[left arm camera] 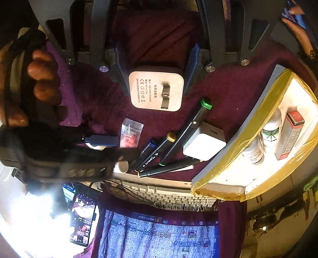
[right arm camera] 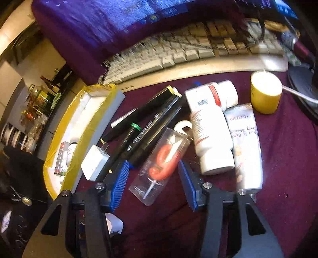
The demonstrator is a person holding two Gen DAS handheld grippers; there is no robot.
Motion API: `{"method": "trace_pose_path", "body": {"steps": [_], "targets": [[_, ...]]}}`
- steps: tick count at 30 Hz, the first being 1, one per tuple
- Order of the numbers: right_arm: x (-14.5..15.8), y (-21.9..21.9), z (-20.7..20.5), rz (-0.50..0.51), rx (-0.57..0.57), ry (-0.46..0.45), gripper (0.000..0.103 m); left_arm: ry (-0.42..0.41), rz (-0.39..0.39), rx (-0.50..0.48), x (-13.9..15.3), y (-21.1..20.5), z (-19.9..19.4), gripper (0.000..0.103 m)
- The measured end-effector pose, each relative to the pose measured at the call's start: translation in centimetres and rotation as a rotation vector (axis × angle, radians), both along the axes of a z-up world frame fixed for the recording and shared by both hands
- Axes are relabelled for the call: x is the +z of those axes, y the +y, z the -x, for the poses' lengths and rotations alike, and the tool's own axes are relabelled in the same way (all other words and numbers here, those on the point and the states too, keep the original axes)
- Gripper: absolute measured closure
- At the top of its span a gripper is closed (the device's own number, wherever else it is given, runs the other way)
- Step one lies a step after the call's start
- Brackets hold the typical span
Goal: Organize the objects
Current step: 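Grasp the clear red candle package with the right tool while the left holds the charger, then carry the charger and candle package over the tray and open both tools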
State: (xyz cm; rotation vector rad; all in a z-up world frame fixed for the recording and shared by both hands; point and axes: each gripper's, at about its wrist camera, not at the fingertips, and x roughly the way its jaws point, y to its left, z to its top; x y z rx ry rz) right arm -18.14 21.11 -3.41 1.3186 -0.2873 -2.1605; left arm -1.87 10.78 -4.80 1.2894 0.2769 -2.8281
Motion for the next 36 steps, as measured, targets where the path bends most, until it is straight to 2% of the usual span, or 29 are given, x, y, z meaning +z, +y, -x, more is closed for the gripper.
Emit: {"method": "trace_pose_path", "body": {"steps": [2,5,9,11,13,14,20,23,27,28,29,30,33,36], "targets": [[0.2,-0.8,-0.9,-0.065,0.013,0.060,0.052,-0.003,0.026,-0.006,0.0,0.3,0.0,0.057],[0.3,-1.5,-2.2,-0.120,0.053,0.097,0.052,-0.023,0.053,-0.012,0.0,0.6,0.3,0.057],[0.4,-2.5,-3.3,-0.211,0.115,0.156,0.052,-0.022,0.015,0.001,0.0,0.0,-0.1,0.057],[0.2,-2.5,-3.0,-0.226,0.099,0.174,0.052,-0.015,0.018,0.001,-0.1,0.0,-0.3,0.057],[0.2,-2.6,-2.3,-0.228,0.090,0.177,0.060,-0.017,0.053,-0.006,-0.1,0.5,-0.4,0.057],[0.2,-2.6,-2.1,-0.229,0.090,0.178,0.060,-0.022,0.066,-0.008,-0.1,0.7,-0.4,0.057],[0.3,0.1,-3.3,-0.185,0.136,0.148,0.072,-0.028,0.046,0.005,0.0,0.5,-0.5,0.057],[0.5,2.4,-4.0,-0.146,0.127,0.119,0.072,-0.029,0.060,0.002,0.0,0.8,-0.3,0.057],[0.6,2.2,-3.4,-0.130,0.119,0.112,0.071,-0.028,0.059,0.004,0.0,0.8,-0.1,0.057],[0.6,2.0,-3.2,-0.123,0.113,0.109,0.069,-0.025,0.065,0.003,0.0,0.9,-0.2,0.057],[0.7,1.7,-3.0,-0.117,0.113,0.108,0.061,-0.024,0.069,0.002,-0.1,0.9,-0.3,0.057],[0.7,1.1,-2.9,-0.125,0.126,0.112,0.059,-0.025,0.074,0.001,-0.1,0.9,-0.3,0.057],[0.6,-0.6,-3.1,-0.165,0.164,0.154,0.058,-0.025,0.064,0.003,0.0,0.8,-0.4,0.057],[0.3,-1.4,-3.7,-0.260,0.157,0.229,0.061,-0.028,0.068,0.001,0.0,0.8,-0.4,0.057]]}}
